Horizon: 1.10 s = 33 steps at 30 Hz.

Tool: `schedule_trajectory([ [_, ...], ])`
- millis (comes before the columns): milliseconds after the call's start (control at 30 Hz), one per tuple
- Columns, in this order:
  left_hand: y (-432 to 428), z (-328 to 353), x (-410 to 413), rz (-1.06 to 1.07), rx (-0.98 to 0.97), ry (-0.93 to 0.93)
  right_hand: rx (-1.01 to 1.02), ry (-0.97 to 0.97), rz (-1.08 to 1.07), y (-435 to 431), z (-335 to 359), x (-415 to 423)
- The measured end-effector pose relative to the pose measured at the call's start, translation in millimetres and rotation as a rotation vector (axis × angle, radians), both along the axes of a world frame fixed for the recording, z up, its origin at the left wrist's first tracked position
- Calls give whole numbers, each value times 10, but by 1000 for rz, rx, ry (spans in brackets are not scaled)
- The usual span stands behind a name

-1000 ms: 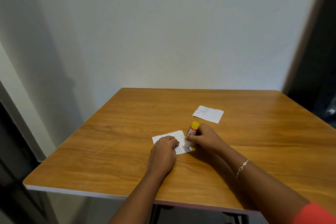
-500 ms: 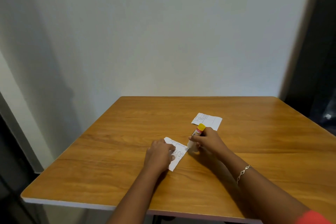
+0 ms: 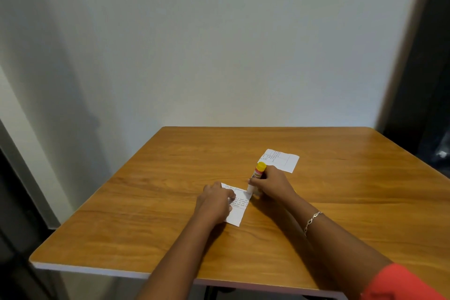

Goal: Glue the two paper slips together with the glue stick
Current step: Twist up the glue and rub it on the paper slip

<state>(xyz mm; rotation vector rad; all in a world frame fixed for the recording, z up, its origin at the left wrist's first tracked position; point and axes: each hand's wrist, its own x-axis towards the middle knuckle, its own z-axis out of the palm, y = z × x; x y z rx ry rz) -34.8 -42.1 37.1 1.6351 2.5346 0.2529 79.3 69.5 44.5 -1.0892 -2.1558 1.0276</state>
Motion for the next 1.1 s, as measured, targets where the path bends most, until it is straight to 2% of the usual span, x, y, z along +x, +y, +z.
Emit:
schedule_trajectory([
  [1100, -7, 61, -59, -28, -31, -27, 35, 64, 194, -605, -111, 172],
])
